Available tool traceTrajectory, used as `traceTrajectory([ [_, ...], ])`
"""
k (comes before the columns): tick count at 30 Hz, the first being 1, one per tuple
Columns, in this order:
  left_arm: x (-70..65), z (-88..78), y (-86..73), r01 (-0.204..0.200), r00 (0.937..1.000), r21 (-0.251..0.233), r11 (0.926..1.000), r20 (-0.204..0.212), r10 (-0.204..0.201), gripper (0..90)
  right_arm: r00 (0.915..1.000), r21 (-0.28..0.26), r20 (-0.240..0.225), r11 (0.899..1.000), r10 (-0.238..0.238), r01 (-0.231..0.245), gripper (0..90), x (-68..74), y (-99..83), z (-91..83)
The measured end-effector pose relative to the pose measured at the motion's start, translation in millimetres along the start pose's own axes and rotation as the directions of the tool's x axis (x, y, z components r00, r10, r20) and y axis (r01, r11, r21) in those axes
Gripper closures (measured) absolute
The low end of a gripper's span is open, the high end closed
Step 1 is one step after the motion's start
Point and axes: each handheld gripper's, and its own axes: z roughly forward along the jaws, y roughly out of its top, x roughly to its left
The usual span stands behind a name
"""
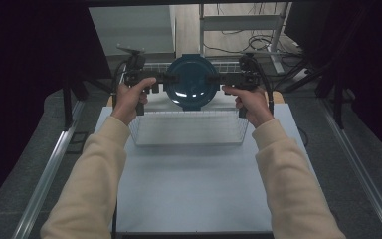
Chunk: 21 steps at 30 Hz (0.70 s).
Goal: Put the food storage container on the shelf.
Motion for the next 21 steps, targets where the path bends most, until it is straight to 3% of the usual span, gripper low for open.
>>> traceTrajectory([
  [6,16.0,12.0,4.3,0.087,0.9953,0.024,0.9959,0.040,-0.088,37.5,0.9937,0.022,0.015,0.994,0.111,-0.112,40.9,-11.4,9.7,7.2],
  [11,25.8,21.5,6.2,0.154,0.9870,0.019,0.9879,0.044,-0.154,36.9,0.9686,0.025,0.008,0.968,0.248,-0.249,40.5,-28.4,11.1,14.5],
  [14,31.2,26.5,6.1,0.193,0.9800,0.016,0.9811,0.047,-0.193,36.4,0.9516,0.014,0.016,0.952,0.307,-0.307,40.5,-35.2,9.3,18.0],
  [15,32.3,27.6,5.7,0.195,0.9795,0.010,0.9808,0.050,-0.195,36.1,0.9460,0.011,0.018,0.946,0.324,-0.324,40.4,-36.2,9.1,18.9],
  [21,26.5,29.3,4.3,0.167,0.9859,-0.005,0.9860,0.013,-0.167,31.3,0.9423,-0.009,0.026,0.943,0.334,-0.334,36.6,-35.3,6.7,18.8],
])
